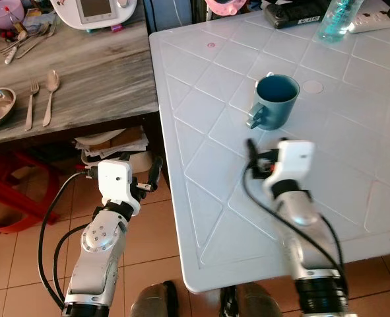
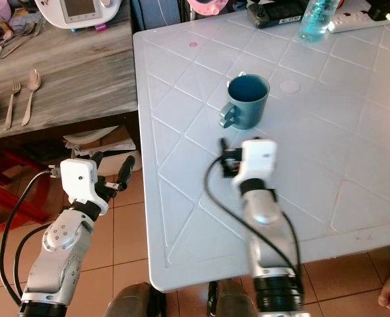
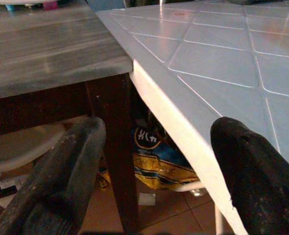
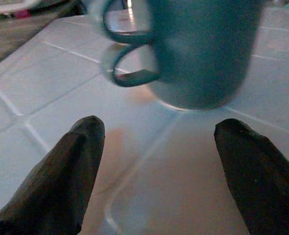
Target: Setting the table
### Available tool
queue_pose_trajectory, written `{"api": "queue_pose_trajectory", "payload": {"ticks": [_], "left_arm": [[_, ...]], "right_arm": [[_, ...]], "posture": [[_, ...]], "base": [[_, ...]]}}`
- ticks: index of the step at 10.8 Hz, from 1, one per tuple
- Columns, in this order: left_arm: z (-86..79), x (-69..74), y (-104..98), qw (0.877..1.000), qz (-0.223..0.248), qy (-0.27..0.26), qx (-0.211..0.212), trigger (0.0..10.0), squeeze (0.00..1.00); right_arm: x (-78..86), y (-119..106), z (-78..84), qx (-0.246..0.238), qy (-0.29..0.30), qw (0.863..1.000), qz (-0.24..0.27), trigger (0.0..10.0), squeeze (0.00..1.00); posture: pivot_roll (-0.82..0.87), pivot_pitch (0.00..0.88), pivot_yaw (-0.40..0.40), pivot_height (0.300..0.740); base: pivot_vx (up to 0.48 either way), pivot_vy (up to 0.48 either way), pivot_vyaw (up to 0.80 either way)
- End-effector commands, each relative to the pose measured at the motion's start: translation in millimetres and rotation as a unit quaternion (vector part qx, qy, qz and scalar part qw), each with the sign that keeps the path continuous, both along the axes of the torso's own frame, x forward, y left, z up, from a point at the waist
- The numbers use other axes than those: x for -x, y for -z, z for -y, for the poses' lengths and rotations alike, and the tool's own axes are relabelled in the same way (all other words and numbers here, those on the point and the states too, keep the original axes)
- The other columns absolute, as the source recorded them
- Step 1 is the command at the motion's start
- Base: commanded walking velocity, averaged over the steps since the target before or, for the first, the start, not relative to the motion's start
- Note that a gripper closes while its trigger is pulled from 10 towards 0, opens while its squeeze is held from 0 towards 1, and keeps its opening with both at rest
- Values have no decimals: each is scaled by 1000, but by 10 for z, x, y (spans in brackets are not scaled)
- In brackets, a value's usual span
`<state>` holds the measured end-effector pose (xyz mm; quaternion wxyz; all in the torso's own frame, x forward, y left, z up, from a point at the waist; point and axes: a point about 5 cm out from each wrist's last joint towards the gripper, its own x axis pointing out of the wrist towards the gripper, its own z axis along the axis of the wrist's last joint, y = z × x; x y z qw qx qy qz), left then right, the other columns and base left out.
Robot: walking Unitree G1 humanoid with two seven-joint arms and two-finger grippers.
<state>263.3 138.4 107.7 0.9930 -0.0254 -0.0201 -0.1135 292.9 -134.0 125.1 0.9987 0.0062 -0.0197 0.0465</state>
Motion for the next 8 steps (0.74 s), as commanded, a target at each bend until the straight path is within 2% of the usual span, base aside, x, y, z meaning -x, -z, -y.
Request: {"api": "queue_pose_trajectory", "payload": {"ticks": [1, 5, 8], "left_arm": [[-42, 26, -11, 1000, -1, -3, -2, 10000, 0], [20, 31, 0, 1000, -3, 4, 4, 10000, 0], [22, 44, 5, 1000, -4, 5, 6, 10000, 0]], "right_arm": [[24, 51, -100, -4, -22, 1000, -18, 10000, 0], [-170, -190, -265, 4, -53, 998, 23, 10000, 0], [-272, -279, -356, 4, -61, 997, 35, 10000, 0]], "posture": [[0, 201, 86, 740], [-9, 209, 81, 740], [-2, 212, 79, 740]], "base": [[0, 0, 0], [0, 0, 0], [0, 0, 0]]}}
